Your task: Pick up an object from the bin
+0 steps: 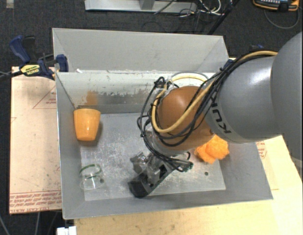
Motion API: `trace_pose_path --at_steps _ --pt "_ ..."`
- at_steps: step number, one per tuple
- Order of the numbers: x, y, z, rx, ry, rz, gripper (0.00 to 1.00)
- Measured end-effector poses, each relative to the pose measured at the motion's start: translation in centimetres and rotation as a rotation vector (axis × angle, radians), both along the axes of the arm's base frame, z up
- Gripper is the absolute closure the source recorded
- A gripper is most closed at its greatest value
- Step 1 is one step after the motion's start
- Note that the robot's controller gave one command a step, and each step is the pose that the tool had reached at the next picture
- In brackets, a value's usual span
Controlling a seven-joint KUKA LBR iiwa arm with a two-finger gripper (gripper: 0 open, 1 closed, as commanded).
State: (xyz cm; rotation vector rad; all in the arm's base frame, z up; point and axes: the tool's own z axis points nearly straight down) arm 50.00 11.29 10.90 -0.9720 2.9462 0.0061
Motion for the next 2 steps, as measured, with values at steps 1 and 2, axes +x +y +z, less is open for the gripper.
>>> trace_pose_path --at_steps 1,2 --pt "0.64 -1.03 -1.90 0.007 -0.010 0.001 1.00" --pt "0.77 -1.69 -2.18 0.014 -0.019 -0.004 1.00"
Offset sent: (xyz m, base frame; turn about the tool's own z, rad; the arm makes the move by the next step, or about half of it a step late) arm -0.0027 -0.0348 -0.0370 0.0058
